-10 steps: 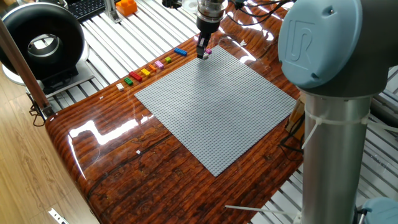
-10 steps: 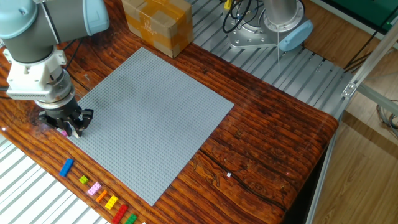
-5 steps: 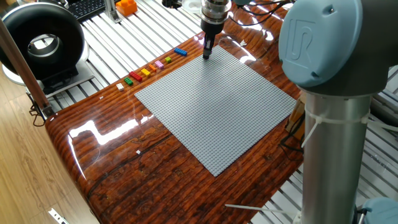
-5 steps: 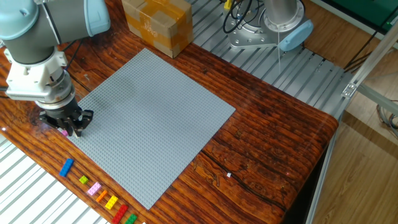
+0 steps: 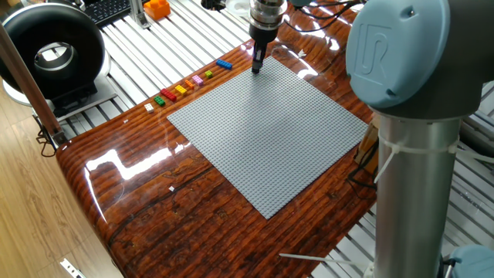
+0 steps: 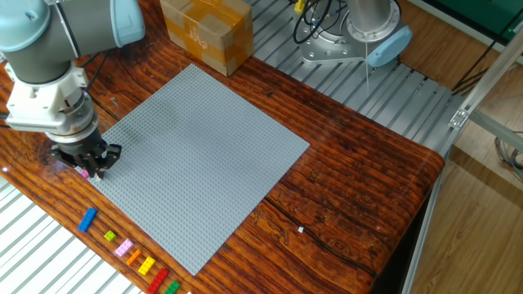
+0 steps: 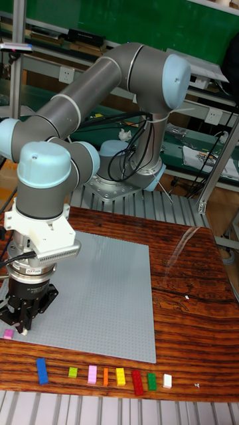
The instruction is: Build with small Lego blocks
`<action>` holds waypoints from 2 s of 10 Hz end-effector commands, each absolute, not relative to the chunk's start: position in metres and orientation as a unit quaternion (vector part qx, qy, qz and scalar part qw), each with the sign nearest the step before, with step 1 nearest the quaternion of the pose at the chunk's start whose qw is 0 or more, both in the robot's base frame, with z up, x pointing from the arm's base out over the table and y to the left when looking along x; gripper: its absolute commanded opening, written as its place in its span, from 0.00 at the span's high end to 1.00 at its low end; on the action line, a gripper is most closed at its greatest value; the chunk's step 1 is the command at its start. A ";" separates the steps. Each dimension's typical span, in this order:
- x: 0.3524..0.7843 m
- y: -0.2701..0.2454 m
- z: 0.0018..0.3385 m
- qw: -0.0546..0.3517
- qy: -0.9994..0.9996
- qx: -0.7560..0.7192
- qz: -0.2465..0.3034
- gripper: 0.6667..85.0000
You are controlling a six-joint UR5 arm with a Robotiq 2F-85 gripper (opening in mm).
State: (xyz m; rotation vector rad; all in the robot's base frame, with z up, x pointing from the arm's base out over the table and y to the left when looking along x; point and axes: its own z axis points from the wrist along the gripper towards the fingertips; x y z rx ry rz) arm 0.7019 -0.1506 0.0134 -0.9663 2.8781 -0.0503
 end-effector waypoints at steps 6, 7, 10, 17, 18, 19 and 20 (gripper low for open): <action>0.707 -0.153 0.016 0.058 0.950 -0.305 -0.021 0.85; 0.707 -0.153 0.016 0.058 0.951 -0.305 -0.021 0.85; 0.701 -0.163 0.015 0.041 0.949 -0.312 -0.035 0.72; 0.699 -0.163 0.014 0.035 0.949 -0.311 -0.038 0.65; 0.699 -0.161 0.013 0.035 0.950 -0.308 -0.036 0.64; 0.699 -0.161 0.013 0.036 0.950 -0.308 -0.036 0.63; 0.699 -0.161 0.013 0.036 0.950 -0.308 -0.038 0.63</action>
